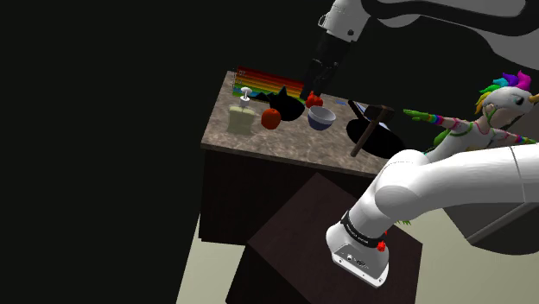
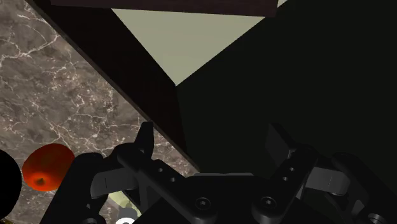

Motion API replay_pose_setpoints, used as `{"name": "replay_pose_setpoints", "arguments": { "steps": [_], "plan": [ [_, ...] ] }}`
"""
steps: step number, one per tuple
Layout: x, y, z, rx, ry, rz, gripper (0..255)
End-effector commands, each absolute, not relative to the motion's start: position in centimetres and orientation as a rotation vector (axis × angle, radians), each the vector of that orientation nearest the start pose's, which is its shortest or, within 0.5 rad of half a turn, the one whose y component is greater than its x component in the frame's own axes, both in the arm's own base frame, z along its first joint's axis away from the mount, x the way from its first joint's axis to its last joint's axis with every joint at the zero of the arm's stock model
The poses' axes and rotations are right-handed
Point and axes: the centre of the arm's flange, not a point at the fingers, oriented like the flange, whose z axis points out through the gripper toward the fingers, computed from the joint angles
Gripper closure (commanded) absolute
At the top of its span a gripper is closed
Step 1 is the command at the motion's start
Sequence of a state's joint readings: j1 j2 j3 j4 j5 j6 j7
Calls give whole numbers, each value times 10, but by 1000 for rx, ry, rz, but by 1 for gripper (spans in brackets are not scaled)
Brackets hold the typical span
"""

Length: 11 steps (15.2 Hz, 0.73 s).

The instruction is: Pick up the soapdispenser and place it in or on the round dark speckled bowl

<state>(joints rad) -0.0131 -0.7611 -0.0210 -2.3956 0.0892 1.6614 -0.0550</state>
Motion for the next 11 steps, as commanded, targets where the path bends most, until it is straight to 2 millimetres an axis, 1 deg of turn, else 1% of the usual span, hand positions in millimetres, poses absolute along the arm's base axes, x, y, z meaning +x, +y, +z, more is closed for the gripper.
{"name": "replay_pose_setpoints", "arguments": {
  "steps": [1, 11],
  "plan": [
    [321, -4, 572, -3039, -30, -47, 0],
    [402, -60, 491, -3034, -117, -116, 0]
  ]
}}
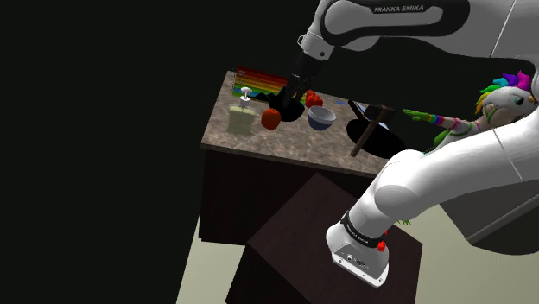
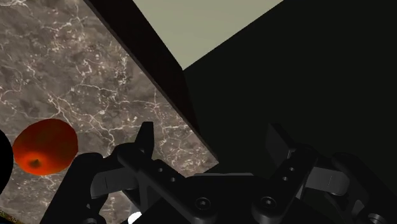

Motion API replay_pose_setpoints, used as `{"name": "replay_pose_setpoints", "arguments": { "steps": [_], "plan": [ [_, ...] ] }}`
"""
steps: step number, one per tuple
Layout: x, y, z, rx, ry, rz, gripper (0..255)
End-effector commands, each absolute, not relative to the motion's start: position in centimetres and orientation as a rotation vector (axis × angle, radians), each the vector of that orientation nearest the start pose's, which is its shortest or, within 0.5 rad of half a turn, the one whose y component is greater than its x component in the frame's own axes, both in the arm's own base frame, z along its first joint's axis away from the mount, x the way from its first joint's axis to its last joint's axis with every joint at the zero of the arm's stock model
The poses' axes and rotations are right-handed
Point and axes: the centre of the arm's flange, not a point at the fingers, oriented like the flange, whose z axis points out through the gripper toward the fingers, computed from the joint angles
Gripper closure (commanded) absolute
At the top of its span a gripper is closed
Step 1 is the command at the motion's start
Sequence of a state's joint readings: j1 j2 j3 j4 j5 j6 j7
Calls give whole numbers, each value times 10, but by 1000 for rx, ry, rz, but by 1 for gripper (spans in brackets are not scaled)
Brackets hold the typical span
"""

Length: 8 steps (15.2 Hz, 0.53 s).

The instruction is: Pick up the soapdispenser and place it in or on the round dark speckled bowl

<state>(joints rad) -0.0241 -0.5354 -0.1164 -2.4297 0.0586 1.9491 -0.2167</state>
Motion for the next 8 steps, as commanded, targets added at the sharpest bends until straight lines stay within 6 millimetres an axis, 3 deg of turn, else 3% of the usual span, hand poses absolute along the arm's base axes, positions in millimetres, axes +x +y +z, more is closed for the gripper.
{"name": "replay_pose_setpoints", "arguments": {
  "steps": [1, 8],
  "plan": [
    [411, -65, 483, -3033, -125, -123, 0],
    [472, -101, 428, -3027, -186, -171, 0]
  ]
}}
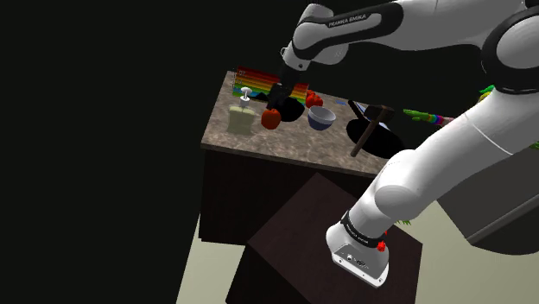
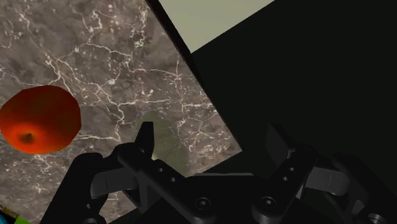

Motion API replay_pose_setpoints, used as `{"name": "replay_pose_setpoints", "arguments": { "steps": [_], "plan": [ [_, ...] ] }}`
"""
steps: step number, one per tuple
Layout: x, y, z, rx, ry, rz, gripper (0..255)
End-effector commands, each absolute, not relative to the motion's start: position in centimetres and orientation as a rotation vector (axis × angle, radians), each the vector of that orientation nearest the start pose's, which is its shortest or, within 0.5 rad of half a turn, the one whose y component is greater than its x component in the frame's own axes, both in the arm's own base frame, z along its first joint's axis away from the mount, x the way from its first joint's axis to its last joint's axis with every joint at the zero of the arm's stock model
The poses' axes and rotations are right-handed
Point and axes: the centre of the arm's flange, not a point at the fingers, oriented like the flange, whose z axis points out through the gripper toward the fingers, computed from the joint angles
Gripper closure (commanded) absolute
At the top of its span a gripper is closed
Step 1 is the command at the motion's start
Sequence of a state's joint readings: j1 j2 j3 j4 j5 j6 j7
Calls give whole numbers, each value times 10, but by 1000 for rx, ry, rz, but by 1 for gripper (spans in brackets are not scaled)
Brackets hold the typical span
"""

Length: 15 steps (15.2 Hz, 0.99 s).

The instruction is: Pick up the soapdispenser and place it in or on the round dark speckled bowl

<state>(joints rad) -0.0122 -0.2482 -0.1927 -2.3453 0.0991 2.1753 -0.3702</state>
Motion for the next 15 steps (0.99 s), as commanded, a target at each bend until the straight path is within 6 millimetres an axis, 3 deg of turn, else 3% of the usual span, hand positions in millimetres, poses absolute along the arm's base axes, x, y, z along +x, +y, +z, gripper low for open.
{"name": "replay_pose_setpoints", "arguments": {
  "steps": [1, 11, 15],
  "plan": [
    [481, -106, 421, -3026, -194, -178, 0],
    [572, -152, 349, -3015, -278, -244, 0],
    [575, -149, 328, -3015, -278, -244, 0]
  ]
}}
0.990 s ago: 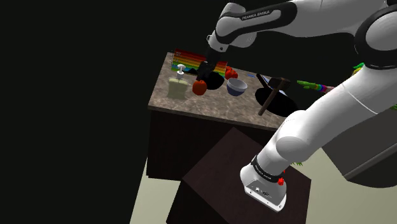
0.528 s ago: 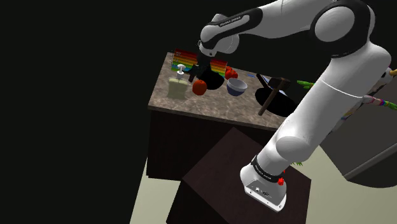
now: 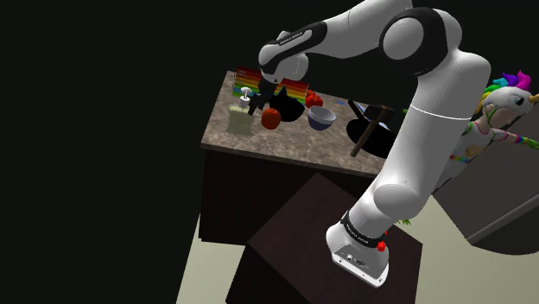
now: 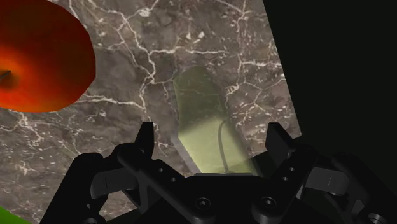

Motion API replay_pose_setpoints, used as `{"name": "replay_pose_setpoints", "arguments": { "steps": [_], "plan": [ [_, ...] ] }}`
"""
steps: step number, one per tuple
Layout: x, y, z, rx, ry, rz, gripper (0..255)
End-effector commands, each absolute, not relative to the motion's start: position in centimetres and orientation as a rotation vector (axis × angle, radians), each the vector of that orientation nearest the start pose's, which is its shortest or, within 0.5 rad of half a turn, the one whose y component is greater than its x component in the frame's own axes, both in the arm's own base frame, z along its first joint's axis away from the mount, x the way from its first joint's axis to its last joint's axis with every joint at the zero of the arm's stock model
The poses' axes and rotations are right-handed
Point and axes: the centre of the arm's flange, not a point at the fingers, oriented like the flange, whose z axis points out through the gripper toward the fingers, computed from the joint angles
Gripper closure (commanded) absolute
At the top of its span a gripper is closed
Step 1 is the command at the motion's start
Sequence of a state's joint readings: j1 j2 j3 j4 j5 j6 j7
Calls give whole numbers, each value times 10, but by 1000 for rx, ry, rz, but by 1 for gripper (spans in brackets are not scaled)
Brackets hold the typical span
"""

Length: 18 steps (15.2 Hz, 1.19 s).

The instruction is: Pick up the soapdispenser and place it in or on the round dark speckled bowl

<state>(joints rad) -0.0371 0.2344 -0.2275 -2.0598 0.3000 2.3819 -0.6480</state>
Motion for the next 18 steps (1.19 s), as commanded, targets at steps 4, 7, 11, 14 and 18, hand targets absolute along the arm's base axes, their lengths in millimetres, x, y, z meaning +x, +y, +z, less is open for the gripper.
{"name": "replay_pose_setpoints", "arguments": {
  "steps": [4, 7, 11, 14, 18],
  "plan": [
    [578, -147, 309, -3015, -278, -244, 0],
    [578, -147, 309, -3015, -278, -244, 0],
    [578, -147, 309, -3015, -278, -244, 0],
    [578, -147, 309, -3015, -278, -244, 255],
    [578, -147, 310, -3015, -278, -244, 255]
  ]
}}
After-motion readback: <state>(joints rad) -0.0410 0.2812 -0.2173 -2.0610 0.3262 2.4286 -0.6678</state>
